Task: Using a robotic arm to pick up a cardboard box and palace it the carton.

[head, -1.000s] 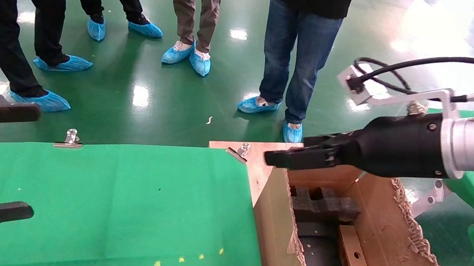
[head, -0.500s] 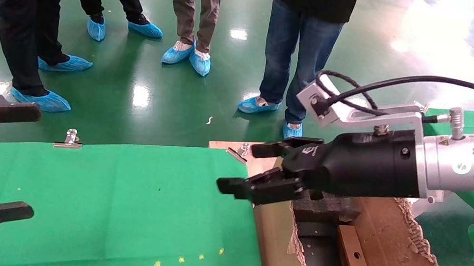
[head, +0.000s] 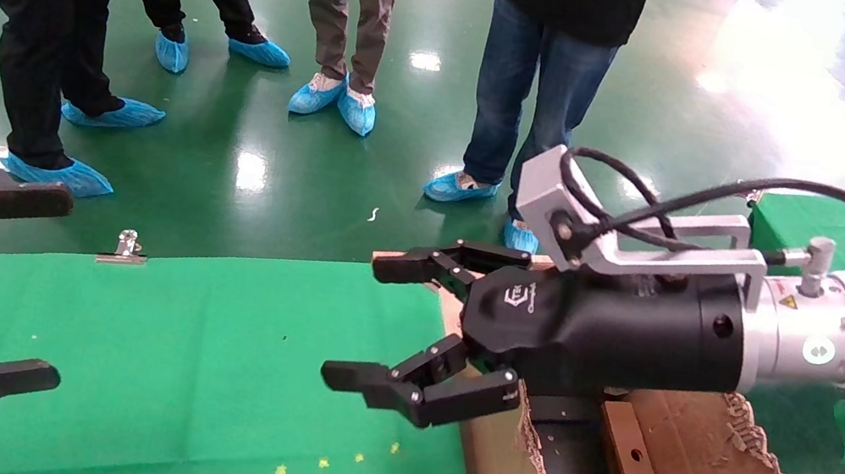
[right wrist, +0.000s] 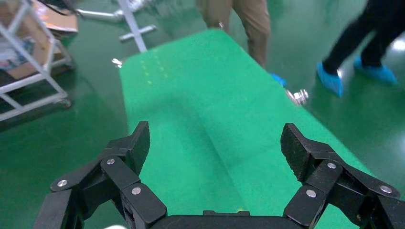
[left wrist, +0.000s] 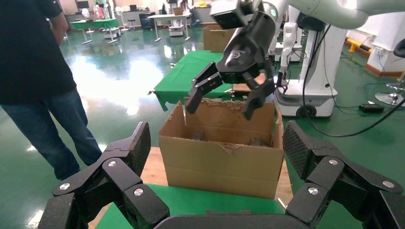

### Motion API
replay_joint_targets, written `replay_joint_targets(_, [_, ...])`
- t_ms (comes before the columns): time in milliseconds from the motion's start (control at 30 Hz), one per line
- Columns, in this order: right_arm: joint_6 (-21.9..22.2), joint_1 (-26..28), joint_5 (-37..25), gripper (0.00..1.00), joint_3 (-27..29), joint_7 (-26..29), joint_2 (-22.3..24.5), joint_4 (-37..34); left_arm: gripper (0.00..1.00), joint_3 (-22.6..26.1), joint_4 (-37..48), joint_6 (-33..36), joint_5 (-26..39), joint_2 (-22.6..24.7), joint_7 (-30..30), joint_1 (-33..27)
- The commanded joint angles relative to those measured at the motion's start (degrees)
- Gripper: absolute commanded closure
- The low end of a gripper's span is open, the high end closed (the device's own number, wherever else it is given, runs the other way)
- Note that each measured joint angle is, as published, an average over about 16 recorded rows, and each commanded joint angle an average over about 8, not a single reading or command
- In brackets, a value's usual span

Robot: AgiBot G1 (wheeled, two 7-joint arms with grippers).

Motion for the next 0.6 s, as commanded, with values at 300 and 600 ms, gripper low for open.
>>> replay_joint_targets(300, [-3.84, -9.87, 6.01, 0.00, 11.27, -12.94, -2.11, -0.67, 0.00, 0.00, 0.00, 0.00, 0.00, 0.00, 0.00, 0.00])
replay_joint_targets(600, [-6.33, -16.24, 9.89, 0.00, 18.56, -21.30, -3.47, -1.10, 0.00, 0.00, 0.00, 0.00, -0.01, 0.00, 0.00, 0.00])
